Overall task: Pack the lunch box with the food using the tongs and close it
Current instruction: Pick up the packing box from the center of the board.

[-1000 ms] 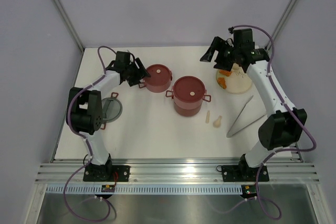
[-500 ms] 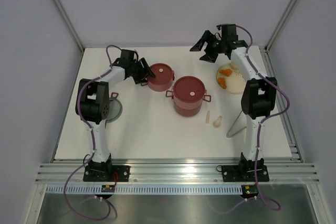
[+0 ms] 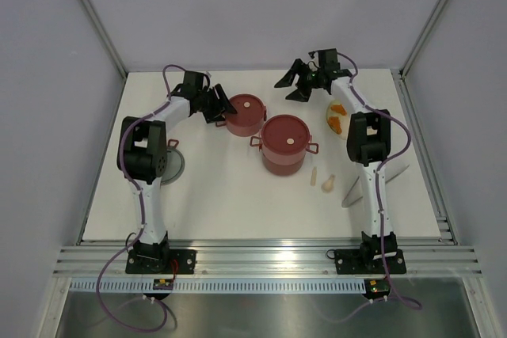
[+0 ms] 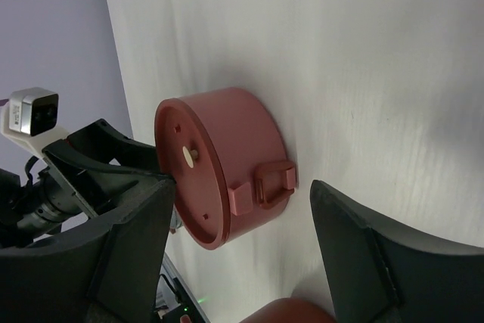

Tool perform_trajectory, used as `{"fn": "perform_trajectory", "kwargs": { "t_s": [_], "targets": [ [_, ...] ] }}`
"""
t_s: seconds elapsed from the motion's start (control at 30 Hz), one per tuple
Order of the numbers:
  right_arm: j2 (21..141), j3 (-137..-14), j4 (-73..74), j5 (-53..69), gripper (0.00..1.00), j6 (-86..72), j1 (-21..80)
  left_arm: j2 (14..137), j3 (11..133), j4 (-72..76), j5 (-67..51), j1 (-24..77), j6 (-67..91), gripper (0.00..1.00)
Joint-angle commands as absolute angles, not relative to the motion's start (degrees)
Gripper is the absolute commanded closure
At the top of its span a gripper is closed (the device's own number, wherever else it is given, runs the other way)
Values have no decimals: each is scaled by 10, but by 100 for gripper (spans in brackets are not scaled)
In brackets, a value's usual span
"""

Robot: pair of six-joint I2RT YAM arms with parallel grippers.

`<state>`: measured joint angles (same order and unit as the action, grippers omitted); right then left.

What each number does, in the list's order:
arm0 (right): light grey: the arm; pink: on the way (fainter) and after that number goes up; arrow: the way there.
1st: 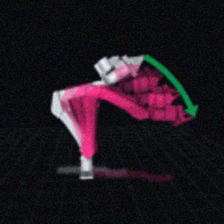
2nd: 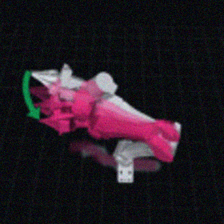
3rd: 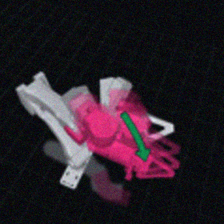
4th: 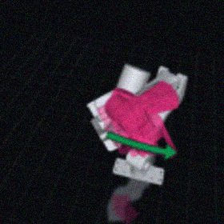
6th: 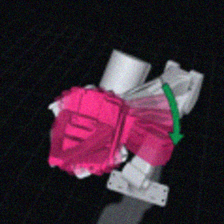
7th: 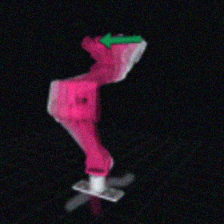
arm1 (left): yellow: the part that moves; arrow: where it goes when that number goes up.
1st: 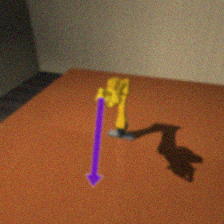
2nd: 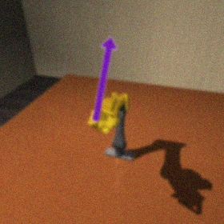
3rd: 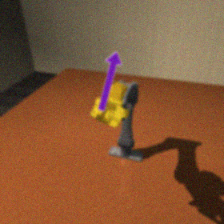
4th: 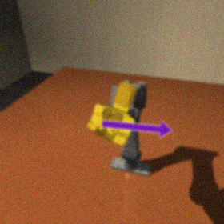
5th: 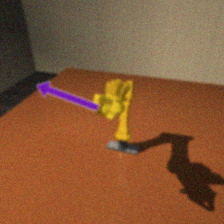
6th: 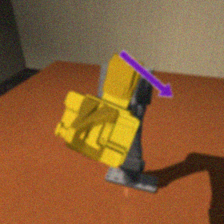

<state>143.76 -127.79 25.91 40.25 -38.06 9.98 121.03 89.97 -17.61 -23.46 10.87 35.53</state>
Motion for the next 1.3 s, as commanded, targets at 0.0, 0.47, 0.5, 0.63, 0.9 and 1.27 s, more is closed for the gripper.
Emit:
{"fn": "perform_trajectory", "kwargs": {
  "t_s": [0.0,0.47,0.5,0.63,0.9,1.27],
  "targets": [
    [1466,-1326,245,437,21,-388,124,1208,929,-167,-260,107,343,39],
    [1513,-1356,254,451,24,-399,152,1209,928,-168,-277,103,346,43],
    [1517,-1360,256,452,26,-400,152,1210,926,-167,-277,103,347,43],
    [1516,-1357,258,458,32,-398,152,1214,923,-161,-281,102,354,46],
    [1499,-1330,248,497,40,-396,152,1213,917,-166,-272,96,354,47],
    [1490,-1308,228,525,66,-399,153,1209,917,-168,-269,91,353,56]
  ]
}}
